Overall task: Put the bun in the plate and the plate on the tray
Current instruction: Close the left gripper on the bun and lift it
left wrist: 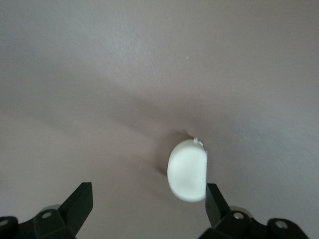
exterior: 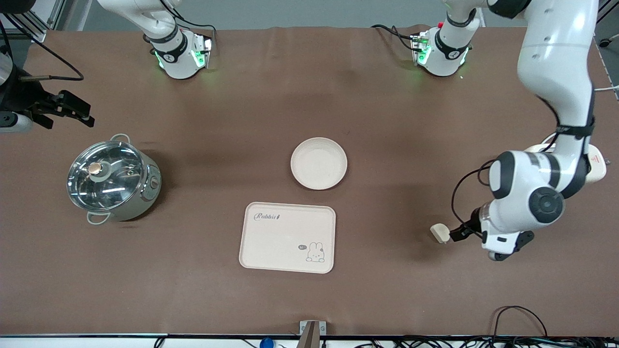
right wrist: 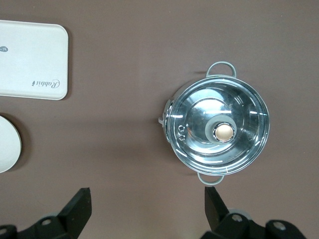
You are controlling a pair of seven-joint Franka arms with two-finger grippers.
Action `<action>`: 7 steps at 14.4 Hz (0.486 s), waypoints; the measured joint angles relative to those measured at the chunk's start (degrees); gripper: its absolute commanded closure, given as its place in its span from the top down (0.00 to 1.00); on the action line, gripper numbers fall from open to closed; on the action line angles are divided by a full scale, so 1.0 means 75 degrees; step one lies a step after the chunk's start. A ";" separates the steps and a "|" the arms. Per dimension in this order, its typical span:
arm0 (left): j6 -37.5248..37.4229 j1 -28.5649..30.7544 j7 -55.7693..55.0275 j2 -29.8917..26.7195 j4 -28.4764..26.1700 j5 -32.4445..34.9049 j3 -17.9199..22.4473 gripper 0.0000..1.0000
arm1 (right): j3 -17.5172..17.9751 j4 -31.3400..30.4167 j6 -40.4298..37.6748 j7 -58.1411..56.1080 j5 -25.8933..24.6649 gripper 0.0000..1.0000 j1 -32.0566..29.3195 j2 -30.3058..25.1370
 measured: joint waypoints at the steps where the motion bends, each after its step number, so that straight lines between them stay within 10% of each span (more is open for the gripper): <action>1: 0.0112 -0.0023 -0.0101 0.0165 0.0000 0.0000 -0.0015 0.96 | 0.0005 0.0000 0.0000 0.0000 0.0000 1.00 0.0000 0.0000; 7: 0.0422 -0.0094 -0.0445 0.0393 0.0003 -0.0189 -0.0081 0.80 | 0.0020 0.0000 -0.0005 -0.0004 0.0000 1.00 0.0001 0.0012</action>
